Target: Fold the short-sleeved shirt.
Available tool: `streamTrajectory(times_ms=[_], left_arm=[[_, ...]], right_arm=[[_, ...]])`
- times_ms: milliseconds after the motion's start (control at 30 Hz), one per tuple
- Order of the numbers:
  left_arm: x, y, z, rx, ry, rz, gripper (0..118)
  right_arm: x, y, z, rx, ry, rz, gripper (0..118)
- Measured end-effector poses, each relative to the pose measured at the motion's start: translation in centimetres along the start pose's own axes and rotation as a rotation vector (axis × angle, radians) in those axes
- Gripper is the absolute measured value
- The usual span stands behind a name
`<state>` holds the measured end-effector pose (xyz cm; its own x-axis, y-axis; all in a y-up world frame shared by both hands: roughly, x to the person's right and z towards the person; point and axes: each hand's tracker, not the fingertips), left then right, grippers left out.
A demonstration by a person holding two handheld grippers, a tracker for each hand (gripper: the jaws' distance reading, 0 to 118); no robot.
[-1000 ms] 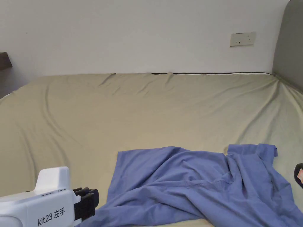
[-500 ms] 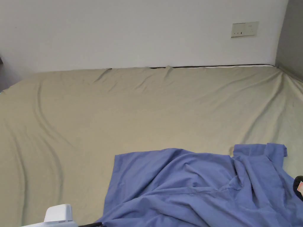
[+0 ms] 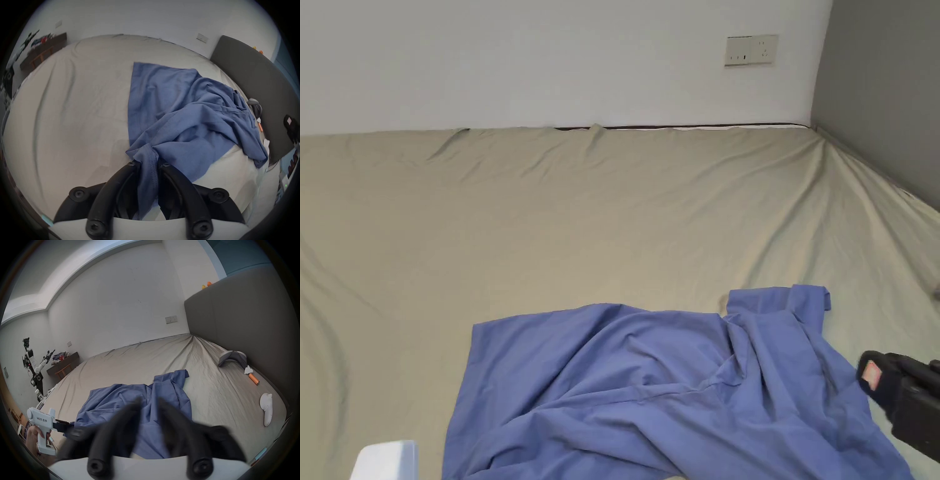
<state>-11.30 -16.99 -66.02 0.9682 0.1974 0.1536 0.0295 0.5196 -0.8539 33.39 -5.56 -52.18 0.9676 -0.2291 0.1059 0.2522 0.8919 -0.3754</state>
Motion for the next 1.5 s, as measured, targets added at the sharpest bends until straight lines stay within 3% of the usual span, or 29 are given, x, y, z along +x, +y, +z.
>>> streamTrajectory(times_ms=[33, 133, 333, 400, 667, 700, 767, 833, 1067, 1200, 1300, 1400, 1433, 1500], left_arm=[[-0.3, -0.1, 0.0, 0.032, 0.012, 0.03, 15], [-0.6, -0.2, 0.3, 0.018, -0.032, 0.068, 15], [0.3, -0.6, 0.0, 0.044, 0.017, -0.006, 15], [0.3, -0.7, 0.2, 0.049, 0.015, 0.001, 15], [0.2, -0.5, 0.2, 0.05, 0.015, 0.015, 15], [0.0, -0.5, 0.2, 0.05, 0.012, 0.023, 15], [-0.4, -0.3, 0.3, 0.051, -0.001, 0.056, 15], [-0.9, -0.1, 0.2, 0.056, -0.025, 0.1, 15], [-3.9, 1.4, -0.7, 0.104, -0.188, 0.338, 13], [-4.0, 2.5, -0.7, 0.14, -0.29, 0.425, 12], [-3.7, 4.7, 1.2, 0.223, -0.358, 0.454, 12], [-2.5, 8.3, 4.8, 0.331, -0.434, 0.393, 12], [-1.6, 9.8, 6.2, 0.354, -0.402, 0.333, 12], [-0.3, 12.4, 9.0, 0.409, -0.378, 0.276, 12]], right_arm=[[0.4, 0.3, -0.5, -0.03, -0.004, -0.002, 102], [1.9, 1.3, -3.0, -0.173, 0.011, 0.023, 111], [4.0, 2.4, -11.0, -0.458, 0.018, -0.016, 105], [3.9, 2.5, -13.4, -0.526, 0.017, 0.017, 100], [1.9, 0.9, -19.2, -0.648, -0.029, 0.109, 99], [1.6, 0.6, -19.6, -0.643, -0.032, 0.128, 97], [1.7, 0.3, -20.2, -0.619, -0.047, 0.135, 66], [1.9, 0.1, -20.3, -0.59, -0.062, 0.113, 3], [1.8, -0.5, -18.5, -0.491, -0.027, 0.143, 0], [2.8, 0.0, -16.7, -0.34, 0.029, -0.001, 0], [2.7, 1.6, -14.7, -0.226, 0.023, -0.005, 0], [1.9, 4.9, -12.0, -0.087, 0.092, -0.062, 0], [1.5, 6.4, -10.8, -0.039, 0.12, -0.07, 0], [0.2, 10.1, -8.6, 0.06, 0.136, -0.017, 0]])
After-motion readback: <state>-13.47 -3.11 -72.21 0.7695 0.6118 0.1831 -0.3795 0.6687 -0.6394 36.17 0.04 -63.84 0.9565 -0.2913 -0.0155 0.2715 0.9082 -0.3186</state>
